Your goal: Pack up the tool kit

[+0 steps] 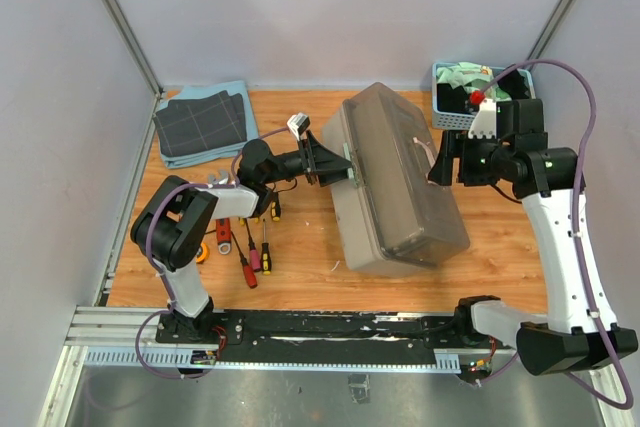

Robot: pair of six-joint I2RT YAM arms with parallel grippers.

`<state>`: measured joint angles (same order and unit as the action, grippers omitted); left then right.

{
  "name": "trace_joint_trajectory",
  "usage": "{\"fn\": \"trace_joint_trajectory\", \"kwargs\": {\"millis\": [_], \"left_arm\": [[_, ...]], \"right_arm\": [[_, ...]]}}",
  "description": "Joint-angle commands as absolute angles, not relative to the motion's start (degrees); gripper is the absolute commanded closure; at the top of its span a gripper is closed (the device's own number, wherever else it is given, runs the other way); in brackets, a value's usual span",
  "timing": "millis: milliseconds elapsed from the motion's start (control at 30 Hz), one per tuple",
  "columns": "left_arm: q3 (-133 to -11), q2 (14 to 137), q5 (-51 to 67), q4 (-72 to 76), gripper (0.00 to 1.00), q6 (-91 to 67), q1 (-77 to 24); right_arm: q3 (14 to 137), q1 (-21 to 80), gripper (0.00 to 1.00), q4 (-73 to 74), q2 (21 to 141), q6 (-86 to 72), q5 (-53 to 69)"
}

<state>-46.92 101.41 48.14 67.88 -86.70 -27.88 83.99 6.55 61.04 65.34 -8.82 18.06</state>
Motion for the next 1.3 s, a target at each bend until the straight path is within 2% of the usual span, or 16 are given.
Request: {"fn": "trace_joint_trajectory", "kwargs": {"millis": [0,200,400,700,767,933,1000,1267], "left_arm": [[-48.35,101.19,48.52,75.49,1.0,-83.5,-27.16],[-47.36,101.76,48.53,76.37,1.0,-83.24,-27.16],[-47.64,101.87,48.61,76.33,1.0,-82.9,-27.24],[-48.16,102.39,48.79,75.96,1.0,-82.46,-27.16],[-48.33,102.6,48.89,75.87,1.0,-82.39,-27.21],[-48.69,103.0,49.13,75.76,1.0,-82.35,-27.21],[-48.78,103.2,49.32,75.81,1.0,-82.26,-27.16],[-48.15,103.54,50.42,75.94,1.0,-81.53,-27.09]], "right_arm": [[84.07,9.24,0.29,58.76,66.27,-10.75,18.81],[87.29,15.46,0.28,55.94,71.65,-10.92,17.45],[88.98,16.05,0.24,54.77,75.97,-10.41,22.27],[88.17,16.56,0.24,54.82,79.05,-9.67,26.56],[87.59,16.53,0.31,54.82,79.1,-9.43,26.95],[87.47,16.54,0.85,55.52,79.74,-9.04,27.38],[87.71,16.59,0.99,55.55,79.58,-9.1,26.83],[89.89,16.15,0.99,57.15,78.96,-8.43,24.87]]}}
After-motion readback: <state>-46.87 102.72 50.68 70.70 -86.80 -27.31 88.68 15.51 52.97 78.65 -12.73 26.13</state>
